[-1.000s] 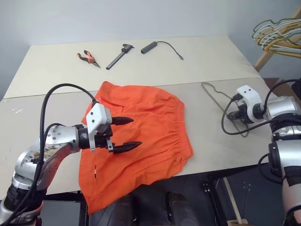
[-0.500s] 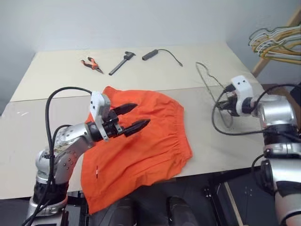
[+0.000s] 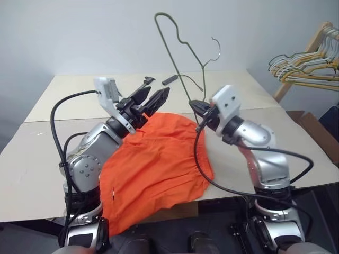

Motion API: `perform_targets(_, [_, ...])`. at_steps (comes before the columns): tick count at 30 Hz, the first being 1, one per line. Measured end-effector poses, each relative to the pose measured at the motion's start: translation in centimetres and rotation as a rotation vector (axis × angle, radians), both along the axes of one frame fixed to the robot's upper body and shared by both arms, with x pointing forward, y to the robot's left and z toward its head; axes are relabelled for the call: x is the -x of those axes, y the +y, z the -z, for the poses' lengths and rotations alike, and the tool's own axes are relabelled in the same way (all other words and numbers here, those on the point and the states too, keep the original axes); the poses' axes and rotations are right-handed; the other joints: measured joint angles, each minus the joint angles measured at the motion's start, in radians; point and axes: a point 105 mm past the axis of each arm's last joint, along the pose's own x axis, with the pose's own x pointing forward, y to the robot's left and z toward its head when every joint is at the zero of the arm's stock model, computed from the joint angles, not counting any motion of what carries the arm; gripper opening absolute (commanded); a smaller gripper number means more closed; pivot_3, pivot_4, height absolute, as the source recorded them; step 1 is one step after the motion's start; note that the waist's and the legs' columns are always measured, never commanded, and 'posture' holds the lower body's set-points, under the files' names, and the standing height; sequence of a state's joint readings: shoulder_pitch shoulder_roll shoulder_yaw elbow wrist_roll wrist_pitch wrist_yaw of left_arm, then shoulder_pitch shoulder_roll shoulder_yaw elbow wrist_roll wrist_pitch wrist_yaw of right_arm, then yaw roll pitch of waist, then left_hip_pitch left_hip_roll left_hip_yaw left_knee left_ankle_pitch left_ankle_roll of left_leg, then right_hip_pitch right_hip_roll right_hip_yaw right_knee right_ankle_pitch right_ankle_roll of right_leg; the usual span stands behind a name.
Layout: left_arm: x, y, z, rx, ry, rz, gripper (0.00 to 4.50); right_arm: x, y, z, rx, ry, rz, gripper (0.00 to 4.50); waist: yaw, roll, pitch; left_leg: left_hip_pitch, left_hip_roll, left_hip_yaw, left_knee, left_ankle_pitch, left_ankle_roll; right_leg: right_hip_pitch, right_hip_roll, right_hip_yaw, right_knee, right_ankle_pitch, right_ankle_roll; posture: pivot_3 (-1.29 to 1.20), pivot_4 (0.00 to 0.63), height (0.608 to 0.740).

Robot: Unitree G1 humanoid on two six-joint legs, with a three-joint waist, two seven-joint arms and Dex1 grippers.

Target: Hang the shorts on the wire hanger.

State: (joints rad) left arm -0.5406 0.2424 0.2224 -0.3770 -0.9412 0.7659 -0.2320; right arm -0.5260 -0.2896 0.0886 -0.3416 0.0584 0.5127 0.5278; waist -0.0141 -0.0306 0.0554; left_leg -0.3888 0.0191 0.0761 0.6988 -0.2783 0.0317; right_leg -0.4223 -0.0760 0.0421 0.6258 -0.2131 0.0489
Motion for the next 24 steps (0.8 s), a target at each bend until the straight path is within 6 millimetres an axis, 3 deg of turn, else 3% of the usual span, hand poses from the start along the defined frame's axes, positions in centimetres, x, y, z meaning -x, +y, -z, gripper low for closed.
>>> perform_targets(7, [-0.6,-1.1,0.0,-0.125,-0.080,-0.099,4.50,0.7,2.0,0.9,0.053,-0.092,-0.022,0.01,0.001,-0.001,-0.003,0.001,-0.001,0.001,0.000,0.003,-0.005,0.001,0.000,0.000,-0.001,0.000,0.000,0.02,0.000,0.740])
perform_targets(8, [-0.6,-1.4,-0.1,-0.128,-0.095,-0.103,4.32,0.6,2.1,1.0,0.051,-0.097,-0.024,0.00,0.001,-0.001,-0.003,0.000,-0.001,0.001,0.000,0.003,-0.005,0.001,0.000,0.000,-0.001,0.000,0.000,0.01,0.000,0.740])
perform_targets(11, [-0.8,-1.8,-0.1,-0.105,-0.099,-0.123,3.64,0.6,2.3,1.1,0.055,-0.118,-0.025,0.00,0.001,-0.001,-0.004,0.000,-0.001,0.000,0.000,0.002,-0.004,0.000,0.000,0.000,-0.001,0.000,0.000,0.01,0.000,0.740])
perform_targets(21, [-1.3,-1.1,-0.7,0.029,-0.068,-0.138,0.21,0.4,1.8,2.2,0.091,-0.132,0.007,0.00,-0.004,-0.001,-0.006,0.000,-0.001,0.000,0.000,-0.001,0.002,0.000,0.000,0.000,-0.001,0.000,0.000,-0.01,0.000,0.740])
perform_targets(24, [-1.4,-1.3,-0.6,0.068,-0.049,-0.117,0.04,0.3,1.7,2.4,0.100,-0.139,0.016,0.00,-0.005,-0.001,-0.007,0.001,-0.001,0.000,0.000,-0.001,0.003,0.001,-0.001,0.000,-0.001,0.000,0.000,-0.02,0.000,0.740])
